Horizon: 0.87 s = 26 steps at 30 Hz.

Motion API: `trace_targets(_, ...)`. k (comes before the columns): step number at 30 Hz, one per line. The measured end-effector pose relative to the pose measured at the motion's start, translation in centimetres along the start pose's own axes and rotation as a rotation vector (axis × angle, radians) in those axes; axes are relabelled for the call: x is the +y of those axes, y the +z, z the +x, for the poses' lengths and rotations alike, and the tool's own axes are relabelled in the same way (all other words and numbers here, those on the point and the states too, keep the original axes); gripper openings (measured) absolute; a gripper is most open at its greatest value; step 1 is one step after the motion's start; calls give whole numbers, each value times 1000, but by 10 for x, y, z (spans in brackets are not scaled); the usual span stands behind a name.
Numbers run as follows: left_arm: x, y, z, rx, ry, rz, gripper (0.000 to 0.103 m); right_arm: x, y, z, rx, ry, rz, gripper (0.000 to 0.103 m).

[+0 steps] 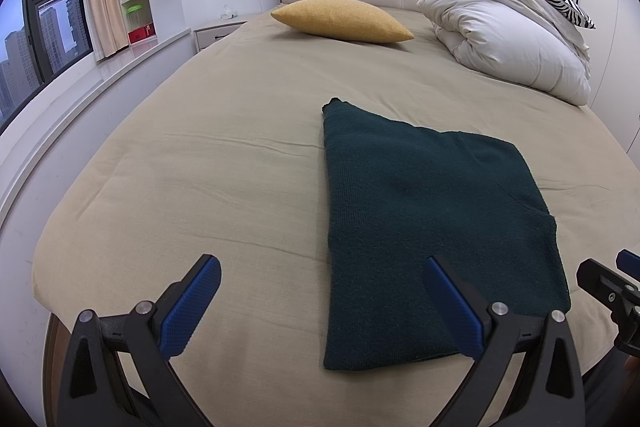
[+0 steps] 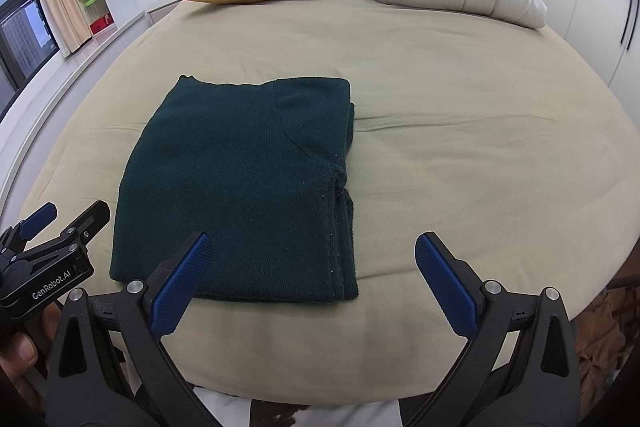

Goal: Fold small clothes

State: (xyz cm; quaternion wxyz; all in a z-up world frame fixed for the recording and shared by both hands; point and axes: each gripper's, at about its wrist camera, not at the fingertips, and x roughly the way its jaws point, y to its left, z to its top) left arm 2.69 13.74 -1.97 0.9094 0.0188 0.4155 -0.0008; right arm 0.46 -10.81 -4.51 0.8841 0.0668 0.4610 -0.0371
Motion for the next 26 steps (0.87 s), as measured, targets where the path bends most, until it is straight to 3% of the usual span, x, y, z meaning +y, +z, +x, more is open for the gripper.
trace_targets(26, -3, -2, -4, -2, -1, -2, 103, -3, -2, -1, 6, 11, 10, 103)
